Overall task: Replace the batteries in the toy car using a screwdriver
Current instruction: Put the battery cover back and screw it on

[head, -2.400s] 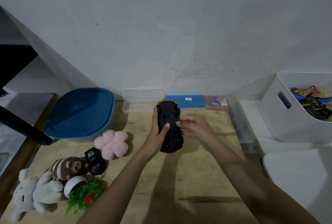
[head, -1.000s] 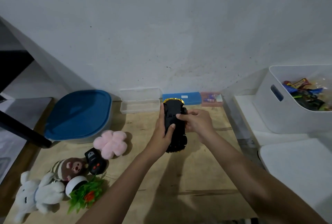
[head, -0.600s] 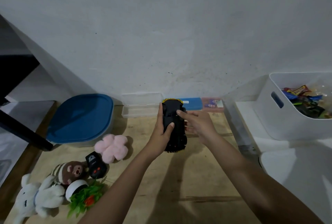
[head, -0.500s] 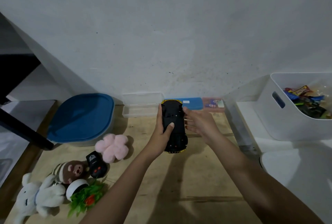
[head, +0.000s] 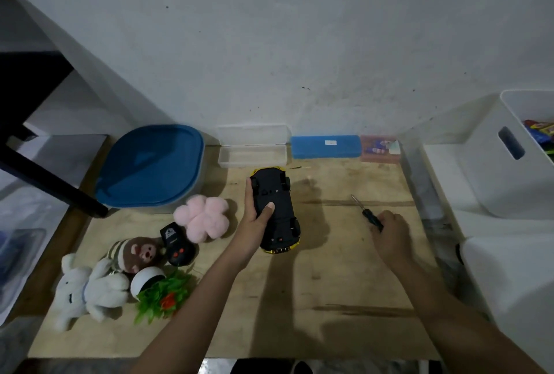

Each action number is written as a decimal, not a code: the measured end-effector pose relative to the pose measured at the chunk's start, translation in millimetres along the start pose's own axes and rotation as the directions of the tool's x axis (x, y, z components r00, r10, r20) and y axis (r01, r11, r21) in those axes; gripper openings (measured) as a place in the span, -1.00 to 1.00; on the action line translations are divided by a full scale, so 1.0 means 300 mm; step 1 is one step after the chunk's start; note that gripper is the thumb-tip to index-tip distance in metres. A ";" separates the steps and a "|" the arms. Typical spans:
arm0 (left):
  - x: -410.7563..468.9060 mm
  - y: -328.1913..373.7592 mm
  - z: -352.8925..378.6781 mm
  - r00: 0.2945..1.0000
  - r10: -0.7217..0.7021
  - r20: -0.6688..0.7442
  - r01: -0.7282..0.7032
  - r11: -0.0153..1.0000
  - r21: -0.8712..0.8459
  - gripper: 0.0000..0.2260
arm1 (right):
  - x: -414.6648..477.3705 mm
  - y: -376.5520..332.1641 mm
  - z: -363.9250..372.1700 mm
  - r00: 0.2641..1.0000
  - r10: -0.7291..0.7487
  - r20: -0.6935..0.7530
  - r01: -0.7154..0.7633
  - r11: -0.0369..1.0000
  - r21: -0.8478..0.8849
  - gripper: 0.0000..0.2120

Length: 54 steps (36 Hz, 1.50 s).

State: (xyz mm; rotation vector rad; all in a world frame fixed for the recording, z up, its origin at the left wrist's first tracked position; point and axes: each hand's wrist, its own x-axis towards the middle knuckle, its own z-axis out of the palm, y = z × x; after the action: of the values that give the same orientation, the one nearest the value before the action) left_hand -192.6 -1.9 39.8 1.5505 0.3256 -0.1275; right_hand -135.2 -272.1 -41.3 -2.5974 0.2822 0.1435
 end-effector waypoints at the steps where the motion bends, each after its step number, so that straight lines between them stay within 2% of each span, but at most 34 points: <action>1: -0.002 0.002 -0.006 1.000 -0.001 -0.010 0.001 1.000 -0.001 -0.36 | -0.001 -0.018 0.000 1.000 0.019 -0.006 -0.018 0.993 0.114 -0.94; 3: 0.000 0.009 -0.018 1.000 0.003 -0.026 -0.003 1.000 0.000 -0.36 | -0.013 -0.083 -0.017 0.998 0.060 -0.005 -0.053 0.907 0.418 -0.97; 5: 0.005 0.025 -0.031 0.999 0.016 -0.035 -0.016 1.000 0.003 -0.36 | -0.029 -0.170 -0.049 0.999 0.034 0.006 -0.029 0.750 0.660 -0.96; 8: 0.020 0.071 -0.044 0.998 0.059 -0.037 -0.058 0.998 0.009 -0.37 | -0.050 -0.325 -0.140 0.996 -0.076 -0.041 0.077 0.567 0.820 -0.95; 11: 0.035 0.128 -0.055 0.990 0.137 -0.043 -0.135 0.990 0.043 -0.39 | -0.070 -0.471 -0.243 0.960 -0.252 -0.123 0.240 0.514 0.823 -0.93; 14: 0.047 0.194 -0.060 0.975 0.217 -0.040 -0.213 0.974 0.076 -0.40 | -0.093 -0.560 -0.313 0.860 -0.489 -0.145 0.436 0.557 0.707 -0.82; 17: 0.049 0.263 -0.061 0.957 0.291 0.000 -0.288 0.947 0.143 -0.41 | -0.113 -0.601 -0.338 0.787 -0.608 -0.105 0.549 0.613 0.569 -0.89; 22: 0.069 0.325 -0.073 0.933 0.360 0.023 -0.359 0.918 0.169 -0.39 | -0.115 -0.635 -0.338 0.801 -0.556 -0.221 0.581 0.632 0.513 -0.95; 26: 0.084 0.356 -0.085 0.917 0.398 0.020 -0.394 0.899 0.189 -0.39 | -0.114 -0.663 -0.344 0.809 -0.487 -0.330 0.585 0.607 0.537 -0.87; 32: 0.103 0.344 -0.097 0.904 0.426 0.039 -0.422 0.874 0.240 -0.40 | -0.106 -0.685 -0.331 0.819 -0.472 -0.326 0.571 0.618 0.540 -0.97; 43: 0.137 0.340 -0.114 0.899 0.435 0.046 -0.432 0.867 0.250 -0.38 | -0.102 -0.689 -0.314 0.823 -0.420 -0.382 0.568 0.606 0.557 -0.96; 47: 0.145 0.341 -0.117 0.897 0.439 0.045 -0.436 0.866 0.245 -0.39 | -0.100 -0.698 -0.324 0.873 -0.355 -0.335 0.481 0.505 0.717 -0.81; 51: 0.151 0.346 -0.118 0.903 0.428 0.034 -0.424 0.876 0.229 -0.40 | -0.110 -0.734 -0.345 0.887 -0.301 -0.350 0.434 0.286 0.854 -0.90; 54: 0.152 0.355 -0.114 0.900 0.435 0.027 -0.430 0.876 0.218 -0.39 | -0.110 -0.754 -0.352 0.886 -0.287 -0.363 0.427 0.203 0.881 -0.92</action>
State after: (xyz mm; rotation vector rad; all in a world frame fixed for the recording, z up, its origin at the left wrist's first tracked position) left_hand -123.4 40.1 129.3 1.8090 -0.0280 0.2148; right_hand -110.7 -129.3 164.6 -1.3365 -0.2040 -0.2974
